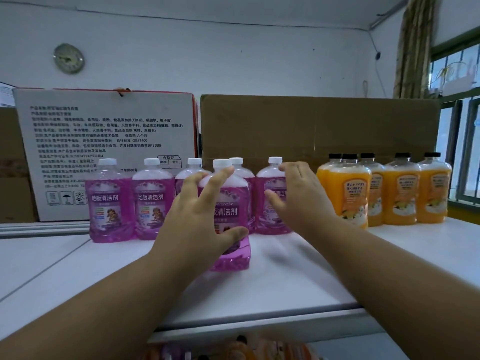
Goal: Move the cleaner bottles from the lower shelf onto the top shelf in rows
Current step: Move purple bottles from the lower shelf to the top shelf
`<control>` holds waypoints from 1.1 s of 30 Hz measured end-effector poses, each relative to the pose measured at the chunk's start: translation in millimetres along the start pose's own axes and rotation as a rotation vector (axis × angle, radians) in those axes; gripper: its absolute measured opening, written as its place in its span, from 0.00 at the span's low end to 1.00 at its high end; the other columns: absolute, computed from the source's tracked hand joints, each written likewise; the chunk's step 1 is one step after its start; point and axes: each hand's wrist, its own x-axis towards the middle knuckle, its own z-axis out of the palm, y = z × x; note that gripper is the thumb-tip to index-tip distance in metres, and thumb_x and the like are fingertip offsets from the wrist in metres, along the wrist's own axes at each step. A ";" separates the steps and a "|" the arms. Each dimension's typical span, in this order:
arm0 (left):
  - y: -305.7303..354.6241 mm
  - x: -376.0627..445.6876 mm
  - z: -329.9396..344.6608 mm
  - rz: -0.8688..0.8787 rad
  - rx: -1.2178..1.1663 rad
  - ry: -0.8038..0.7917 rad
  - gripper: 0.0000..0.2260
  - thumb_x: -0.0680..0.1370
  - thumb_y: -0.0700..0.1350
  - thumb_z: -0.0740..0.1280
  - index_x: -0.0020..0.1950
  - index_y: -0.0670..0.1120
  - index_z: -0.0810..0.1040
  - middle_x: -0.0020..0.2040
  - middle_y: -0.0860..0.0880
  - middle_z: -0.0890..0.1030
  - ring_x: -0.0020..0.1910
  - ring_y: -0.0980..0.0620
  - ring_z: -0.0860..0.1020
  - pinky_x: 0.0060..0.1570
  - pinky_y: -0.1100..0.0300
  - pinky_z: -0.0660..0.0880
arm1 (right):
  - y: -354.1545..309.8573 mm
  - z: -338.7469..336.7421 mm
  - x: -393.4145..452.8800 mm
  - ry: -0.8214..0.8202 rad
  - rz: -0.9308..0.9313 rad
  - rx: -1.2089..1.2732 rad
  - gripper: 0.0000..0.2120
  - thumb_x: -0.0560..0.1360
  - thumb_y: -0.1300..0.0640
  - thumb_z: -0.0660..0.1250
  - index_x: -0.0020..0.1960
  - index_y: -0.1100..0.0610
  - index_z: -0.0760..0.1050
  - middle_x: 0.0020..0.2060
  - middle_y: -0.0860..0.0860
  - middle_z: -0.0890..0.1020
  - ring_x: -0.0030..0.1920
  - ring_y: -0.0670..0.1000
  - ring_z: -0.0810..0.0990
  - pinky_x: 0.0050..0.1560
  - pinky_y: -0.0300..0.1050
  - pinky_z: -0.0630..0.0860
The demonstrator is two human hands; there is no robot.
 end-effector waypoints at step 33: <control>-201.4 -61.7 -151.5 -0.355 0.347 -0.677 0.53 0.60 0.83 0.56 0.79 0.54 0.58 0.77 0.48 0.68 0.73 0.47 0.68 0.70 0.51 0.65 | -259.2 56.8 -2.8 -0.314 -0.033 0.685 0.42 0.67 0.58 0.80 0.69 0.39 0.59 0.59 0.51 0.77 0.52 0.48 0.81 0.44 0.41 0.82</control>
